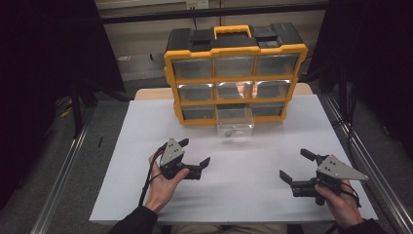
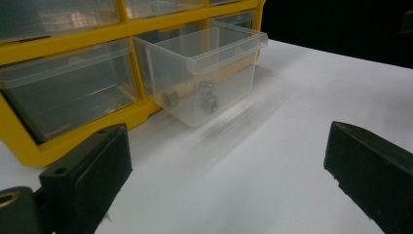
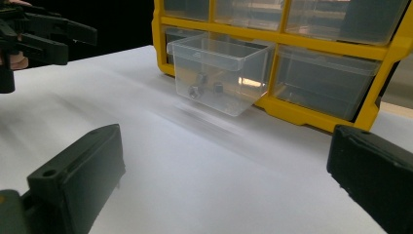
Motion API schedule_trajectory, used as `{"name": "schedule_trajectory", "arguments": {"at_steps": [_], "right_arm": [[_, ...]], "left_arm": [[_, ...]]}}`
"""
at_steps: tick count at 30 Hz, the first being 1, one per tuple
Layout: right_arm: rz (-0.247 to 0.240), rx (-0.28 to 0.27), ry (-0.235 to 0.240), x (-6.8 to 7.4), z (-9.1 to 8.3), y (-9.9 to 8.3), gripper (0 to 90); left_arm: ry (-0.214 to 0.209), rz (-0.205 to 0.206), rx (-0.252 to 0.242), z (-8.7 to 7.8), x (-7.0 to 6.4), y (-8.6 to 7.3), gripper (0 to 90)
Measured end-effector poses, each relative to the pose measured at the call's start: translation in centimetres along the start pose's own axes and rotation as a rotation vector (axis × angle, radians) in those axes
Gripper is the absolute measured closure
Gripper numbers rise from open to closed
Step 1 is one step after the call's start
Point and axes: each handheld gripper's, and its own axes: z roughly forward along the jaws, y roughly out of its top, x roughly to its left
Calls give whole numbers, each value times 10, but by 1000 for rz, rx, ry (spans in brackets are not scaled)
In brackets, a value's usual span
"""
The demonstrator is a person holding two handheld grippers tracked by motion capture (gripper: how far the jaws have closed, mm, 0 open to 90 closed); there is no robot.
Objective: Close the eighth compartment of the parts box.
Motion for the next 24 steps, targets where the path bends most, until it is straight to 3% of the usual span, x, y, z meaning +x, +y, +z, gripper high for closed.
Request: {"name": "schedule_trajectory", "arguments": {"at_steps": [2,4,5,6,8,9,10,11,13,14,16,17,18,19,20,22,23,24], "right_arm": [[0,-2,2,0,0,0,0],[2,-3,1,0,0,0,0],[2,-3,1,0,0,0,0],[0,-4,0,0,0,0,0],[-5,-4,3,0,1,0,0],[-7,-3,3,0,0,0,0],[-11,0,4,0,0,0,0],[-11,0,5,0,1,0,0],[-10,0,6,0,1,0,0],[-11,0,6,0,1,0,0],[-11,0,6,0,1,0,0],[-11,0,6,0,1,0,0],[-11,1,7,0,1,0,0],[-10,2,8,0,1,0,0],[-11,1,9,0,1,0,0],[-11,0,8,0,1,0,0],[-11,0,8,0,1,0,0],[-11,0,9,0,1,0,0]], "left_arm": [[5,6,5,4,-1,2,34],[-30,5,-14,9,0,3,34],[15,25,-1,10,-1,4,38],[0,32,-12,13,0,4,46],[-28,32,-1,19,1,5,51],[-3,24,6,22,1,6,51],[-36,15,0,25,2,6,53],[-17,14,12,27,2,7,60],[-41,2,14,33,4,8,68],[-101,3,-2,37,6,8,68],[-63,21,4,41,6,8,92],[-95,4,5,44,6,7,96],[-59,17,22,46,5,8,96],[-100,7,15,49,6,7,96],[-71,19,24,50,5,8,96],[-115,17,3,54,6,8,91],[-122,6,-1,55,6,8,80],[-103,8,9,56,5,9,70]]}}
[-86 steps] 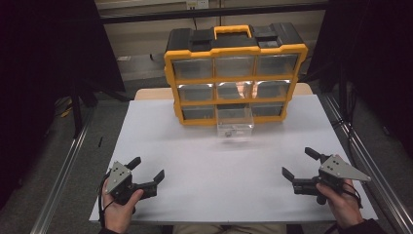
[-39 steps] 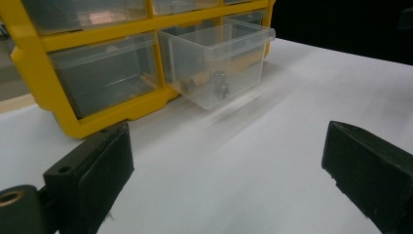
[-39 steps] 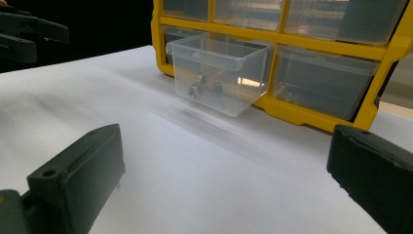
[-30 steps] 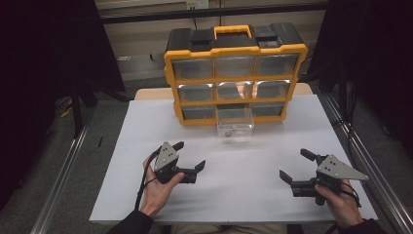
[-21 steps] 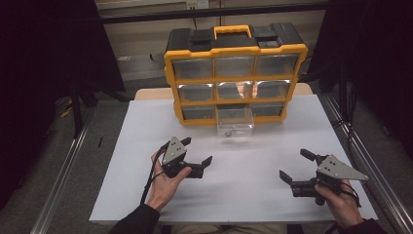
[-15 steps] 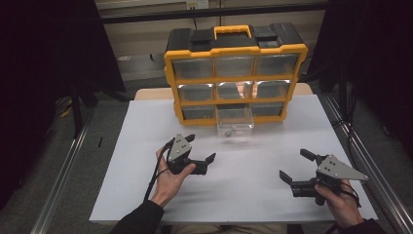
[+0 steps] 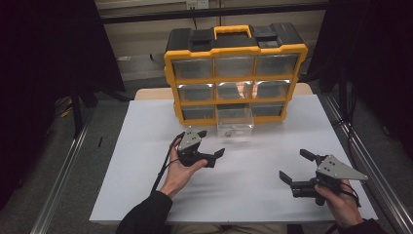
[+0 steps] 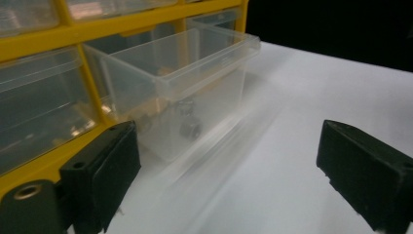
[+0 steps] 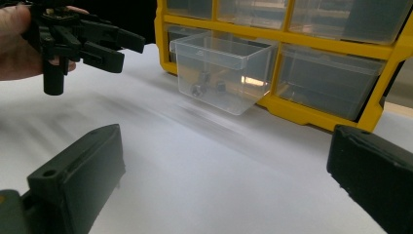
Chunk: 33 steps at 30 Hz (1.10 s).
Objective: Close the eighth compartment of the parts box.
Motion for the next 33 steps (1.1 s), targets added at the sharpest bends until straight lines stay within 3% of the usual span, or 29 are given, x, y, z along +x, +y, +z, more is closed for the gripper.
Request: {"name": "schedule_trajectory", "arguments": {"at_steps": [2,5,7,8,9,10,11,12,13,14,15,16,17,18,21,25,27,28,31,33], "right_arm": [[-1,0,1,0,0,0,0],[-1,0,1,0,0,0,0],[-1,0,-2,0,0,0,0],[1,0,-4,0,0,0,0],[0,0,-3,0,0,0,0],[0,-1,-2,0,0,0,0],[-1,-1,-1,0,0,0,0],[-1,0,-1,0,0,0,0],[-1,1,-1,0,0,0,0],[-2,0,0,0,0,0,0],[-1,0,-3,0,0,0,0],[-1,0,-3,0,0,0,0],[-2,0,-3,0,0,0,0],[-1,0,-2,0,0,0,0],[3,-1,-2,1,1,0,0],[3,-2,-4,0,0,0,0],[6,0,-5,1,0,0,0],[3,-3,-5,0,0,0,0],[-3,-1,-6,0,0,0,0],[-3,-1,-5,0,0,0,0]], "left_arm": [[7,-1,9,5,-1,1,72],[-23,-8,2,10,-1,0,144],[22,-9,25,12,-4,-1,181],[-21,-11,15,13,-1,-2,229],[-23,-28,21,14,-1,-2,265],[12,-19,40,14,-2,-1,275],[13,-9,43,14,-3,-1,297],[-15,-13,29,15,-1,-2,324],[15,-7,41,14,-2,-1,348],[-31,-11,32,16,-1,-1,393],[-42,-14,18,17,-2,-2,447],[-22,-17,30,17,-3,-1,463],[-55,-30,19,18,-3,-2,502],[-20,-17,34,18,-4,-1,542],[-51,-17,29,21,-3,-2,630],[-62,-32,22,26,-3,-3,710],[-20,4,50,26,-3,-1,760],[-63,-13,34,28,-1,-1,787],[-59,-6,42,30,0,0,830],[-34,-9,50,31,0,1,830]]}}
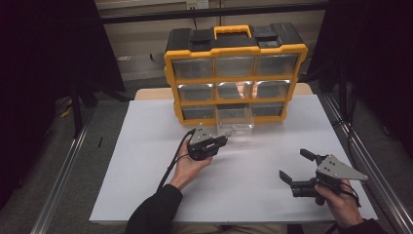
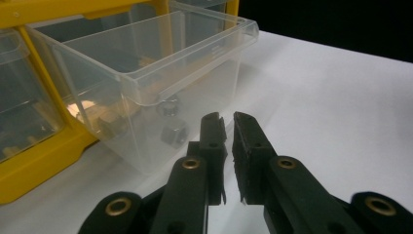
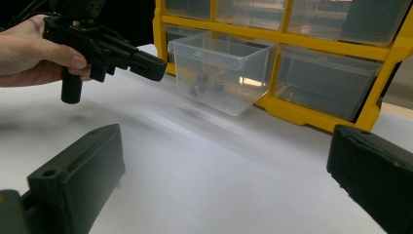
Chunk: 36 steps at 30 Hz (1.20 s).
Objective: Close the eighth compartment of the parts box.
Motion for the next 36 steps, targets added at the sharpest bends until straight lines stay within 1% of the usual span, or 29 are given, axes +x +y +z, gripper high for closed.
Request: {"name": "schedule_trajectory", "arguments": {"at_steps": [1,3,4,5,6,7,8,9,10,11,12,14,15,16,17,18,19,20,22,24,25,26,29,30,31,32,34,35,36], "right_arm": [[2,1,1,0,0,0,0],[1,1,2,0,0,0,0],[0,1,1,0,0,0,0],[0,1,0,0,0,0,0],[0,2,-1,0,0,0,0],[1,1,-2,0,0,0,0],[1,2,-2,0,0,0,0],[0,2,0,0,0,0,0],[-1,3,1,0,0,0,0],[0,2,0,0,0,0,0],[0,2,-1,0,0,0,0],[0,2,-1,0,0,0,0],[0,2,-2,0,0,0,0],[0,2,-2,0,0,0,0],[-1,2,-2,0,0,0,0],[-1,2,-1,0,0,0,0],[0,3,-1,0,0,0,0],[0,3,-2,0,0,0,0],[0,2,-1,0,0,0,0],[0,3,-3,0,0,0,1],[0,2,-3,0,0,0,0],[0,2,-2,0,0,0,0],[0,2,-3,0,0,0,0],[1,2,-4,0,0,0,0],[2,3,-3,0,0,0,0],[0,2,-3,0,0,0,1],[0,1,-3,0,0,0,0],[0,2,-3,0,0,0,0],[0,2,-3,0,0,0,0]], "left_arm": [[-14,-11,-14,2,1,0,846],[-18,-6,-8,3,3,1,881],[22,-5,0,3,2,2,896],[21,-4,0,3,2,2,900],[-7,9,-11,4,6,2,900],[-9,-14,-17,6,5,3,900],[-4,-2,-12,6,6,3,900],[0,-5,-20,7,6,3,900],[13,-5,-10,8,6,4,900],[2,1,-15,10,6,4,900],[37,4,-5,10,5,5,900],[12,-2,-18,13,7,5,900],[35,-15,-22,14,6,6,900],[30,5,-21,14,8,7,900],[43,-11,-19,16,7,7,900],[24,-9,-22,17,8,6,900],[62,-7,-15,17,6,7,900],[63,-1,-14,17,6,7,900],[35,7,-21,18,7,7,900],[38,9,-12,19,10,7,900],[42,-2,-12,20,10,6,900],[78,-3,2,20,9,6,900],[88,1,7,22,11,5,900],[48,-14,-5,23,13,4,900],[88,6,7,23,13,5,900],[82,-2,11,23,12,5,900],[50,-13,-5,26,12,5,900],[73,-2,10,26,11,6,900],[47,5,8,26,12,6,900]]}}
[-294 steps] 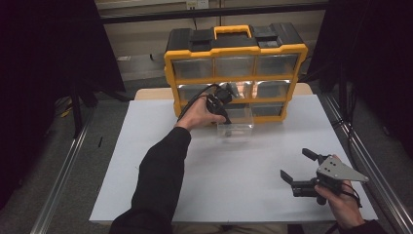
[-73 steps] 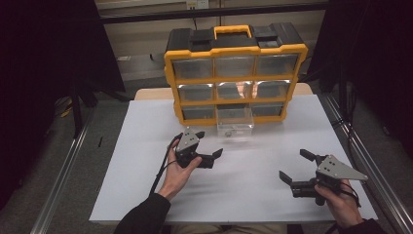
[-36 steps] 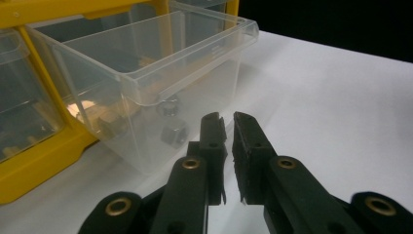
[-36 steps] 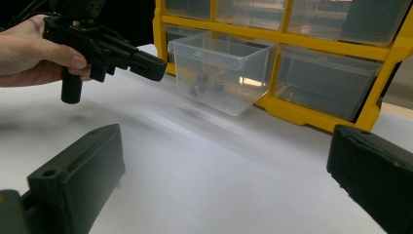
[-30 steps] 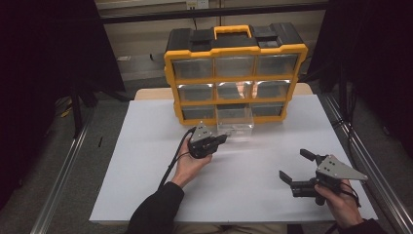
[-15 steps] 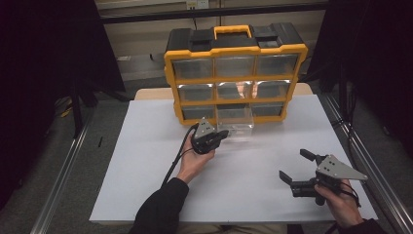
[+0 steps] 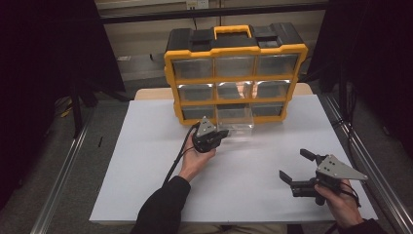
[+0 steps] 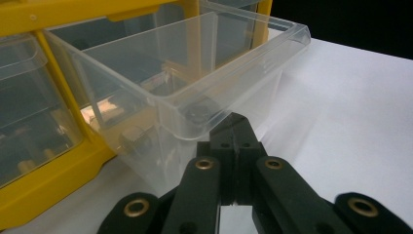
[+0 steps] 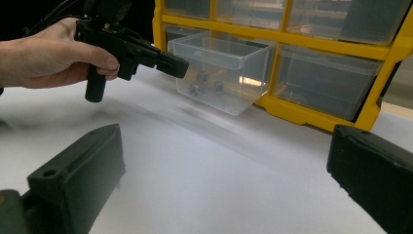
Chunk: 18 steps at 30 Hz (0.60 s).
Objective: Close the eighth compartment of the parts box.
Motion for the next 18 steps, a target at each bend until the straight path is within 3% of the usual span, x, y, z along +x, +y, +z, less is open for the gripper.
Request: {"name": "schedule_trajectory", "arguments": {"at_steps": [7,9,11,12,14,16,17,18], "right_arm": [[0,0,0,0,0,0,0],[0,-1,0,0,0,0,0],[0,0,0,0,0,0,0],[0,0,0,0,0,0,0],[0,0,0,0,0,0,0],[1,-1,0,0,0,0,0],[1,-2,2,0,0,0,0],[1,-2,3,0,0,0,0]], "left_arm": [[-1,-34,-22,3,1,2,900],[2,-9,-8,3,3,3,900],[1,-33,-17,4,2,4,900],[28,-23,-6,3,1,5,900],[0,-38,-22,5,2,6,900],[39,-29,-11,5,2,7,900],[8,-27,-23,7,5,7,900],[38,-28,-9,6,5,7,900]]}}
